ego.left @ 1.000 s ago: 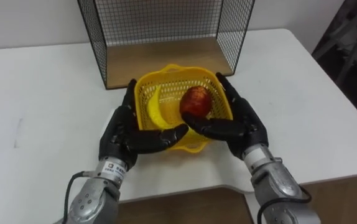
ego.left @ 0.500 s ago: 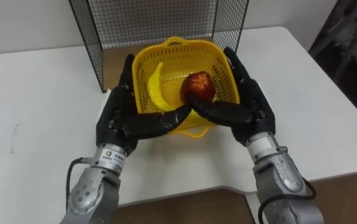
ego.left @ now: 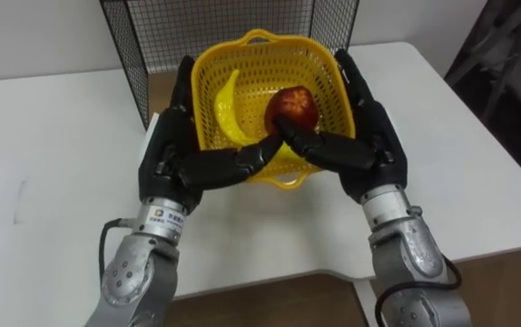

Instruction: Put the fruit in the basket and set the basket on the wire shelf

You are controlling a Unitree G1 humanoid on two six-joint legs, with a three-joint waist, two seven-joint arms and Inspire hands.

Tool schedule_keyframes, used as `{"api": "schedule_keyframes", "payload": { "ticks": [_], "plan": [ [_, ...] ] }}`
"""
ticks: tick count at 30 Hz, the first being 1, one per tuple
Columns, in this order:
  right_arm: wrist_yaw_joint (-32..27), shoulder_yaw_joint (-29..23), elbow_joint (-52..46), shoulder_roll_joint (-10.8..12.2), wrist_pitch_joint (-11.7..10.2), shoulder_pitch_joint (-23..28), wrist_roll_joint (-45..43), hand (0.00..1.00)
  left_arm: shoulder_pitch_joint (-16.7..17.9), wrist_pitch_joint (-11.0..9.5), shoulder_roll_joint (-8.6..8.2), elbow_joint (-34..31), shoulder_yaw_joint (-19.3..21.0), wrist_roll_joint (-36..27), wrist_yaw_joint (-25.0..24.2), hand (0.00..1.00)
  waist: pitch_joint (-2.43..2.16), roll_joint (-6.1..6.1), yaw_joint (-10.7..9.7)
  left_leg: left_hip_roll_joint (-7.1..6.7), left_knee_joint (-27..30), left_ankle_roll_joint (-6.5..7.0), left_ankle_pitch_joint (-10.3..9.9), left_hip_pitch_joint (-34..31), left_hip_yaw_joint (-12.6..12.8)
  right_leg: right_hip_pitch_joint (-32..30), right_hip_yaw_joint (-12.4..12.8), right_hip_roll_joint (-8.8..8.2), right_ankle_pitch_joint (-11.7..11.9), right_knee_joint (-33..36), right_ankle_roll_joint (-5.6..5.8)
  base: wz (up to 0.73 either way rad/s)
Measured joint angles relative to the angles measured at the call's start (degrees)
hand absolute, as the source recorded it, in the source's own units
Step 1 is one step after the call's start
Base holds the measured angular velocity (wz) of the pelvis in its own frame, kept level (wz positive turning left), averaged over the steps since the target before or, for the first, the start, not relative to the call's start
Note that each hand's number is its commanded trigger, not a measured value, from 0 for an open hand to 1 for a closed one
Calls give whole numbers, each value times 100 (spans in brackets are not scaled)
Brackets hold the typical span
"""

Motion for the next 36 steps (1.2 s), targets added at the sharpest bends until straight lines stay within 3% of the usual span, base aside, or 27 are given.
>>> {"api": "schedule_keyframes", "payload": {
  "ticks": [4, 7, 9, 12, 14, 15, 16, 17, 19, 20, 21, 23, 25, 28, 31, 34, 36],
  "plan": [
    [-26, 34, 1, 10, -1, 0, 5, 0, 1, 0, -37, 0, -19, 24, 89, 0, -9, -22, 72, 71, 137, -25, -42, -103, 69, -119, -27, 30, -8, 125, -12, -7],
    [-23, 94, 7, 9, -38, 3, 36, 0, 4, -60, -36, 5, -14, 10, 138, 0, -1, -52, 98, 227, 817, -86, -322, -357, 80, -305, -191, 72, -232, 568, -122, -14],
    [-14, 127, 22, 9, -57, 24, 77, 0, 7, -90, -30, 10, -5, 11, 140, 0, 21, -144, 137, 355, 1873, -155, -530, -700, 28, -498, -185, 55, -628, 1128, -206, -17],
    [10, 120, 51, 1, -62, 71, 4, 0, 11, -91, -52, 81, -9, 5, 140, 0, 36, -110, 148, 582, 3357, -162, -532, -1203, -322, -493, -124, 173, -959, 1639, -328, -10],
    [42, 135, 104, -1, -60, 82, -2, 0, 14, -91, -34, 125, -9, -9, 140, 0, 44, -90, 186, 670, 3780, -241, -448, -1336, -475, -402, -105, 263, -1061, 1771, -399, -9],
    [48, 138, 116, 3, -50, 82, 42, 0, 14, -92, -21, 134, -9, -14, 140, 0, 21, -133, 178, 633, 3875, -298, -390, -1407, -554, -347, -37, 264, -1097, 1817, -419, 7],
    [49, 126, 108, -4, -51, 79, 85, 0, 13, -92, -32, 134, -13, -15, 140, 0, 9, -147, 160, 577, 3775, -323, -457, -1470, -601, -353, -36, 250, -1100, 1814, -416, 7],
    [49, 103, 107, -18, -50, 36, 151, 0, 11, -94, -40, 122, -19, -13, 140, 0, 13, -156, 204, 475, 3338, -299, -602, -1647, -633, -419, -4, 216, -1105, 1807, -432, -7],
    [49, 113, 112, -22, -14, 17, 170, 0, 13, -93, -48, 128, -13, -65, 140, 0, 13, -155, 236, 275, 2503, -309, -517, -1947, -657, -458, 66, 133, -1133, 1802, -418, -26],
    [53, 120, 126, -15, 17, 30, 136, 0, 19, -95, -47, 128, 9, -62, 140, 0, 1, -151, 313, 202, 1971, -259, -39, -2032, -661, -478, 47, 48, -1149, 1807, -359, -25],
    [68, 129, 125, -16, 34, 39, 101, 0, 16, -96, -43, 124, 16, -62, 140, 0, -96, -81, 332, 161, 1795, -127, 332, -1973, -663, -449, 37, 34, -1173, 1769, -261, -10],
    [103, 123, 125, -19, 16, 41, 30, 0, 6, -105, -23, 124, 17, -49, 140, 0, -84, -217, 255, -6, 1567, -35, 437, -1793, -674, -287, -22, -76, -1166, 1614, -196, 19],
    [126, 123, 125, -36, -13, 41, 29, 0, 9, -105, -12, 125, 16, -24, 140, 0, -66, -277, 225, -75, 1491, 21, 444, -1711, -697, -117, -46, -105, -1122, 1375, -154, 15],
    [149, 130, 120, -34, -29, 48, 29, 0, 8, -111, 11, 125, 14, 16, 140, 0, -59, -266, 211, -122, 1510, 108, 346, -1731, -659, -51, -74, -165, -1136, 1220, -94, 5],
    [148, 131, 104, -28, -27, 47, -2, 0, 14, -111, 14, 125, -3, 0, 140, 0, -50, -255, 220, -269, 1520, 165, 238, -1760, -648, -84, -75, -313, -1253, 1281, -5, 7],
    [148, 125, 101, -41, -29, 43, 37, 0, 13, -111, 4, 111, -9, 4, 140, 0, -58, -238, 205, -412, 1694, 262, 3, -1734, -579, -79, -121, -520, -1477, 1544, 115, 5],
    [147, 125, 69, -29, -29, 41, 31, 0, 15, -111, 6, 89, -3, -1, 140, 0, -54, -248, 245, -510, 1702, 348, -124, -1650, -442, -298, -206, -700, -1500, 2284, 226, -13]
  ]
}}
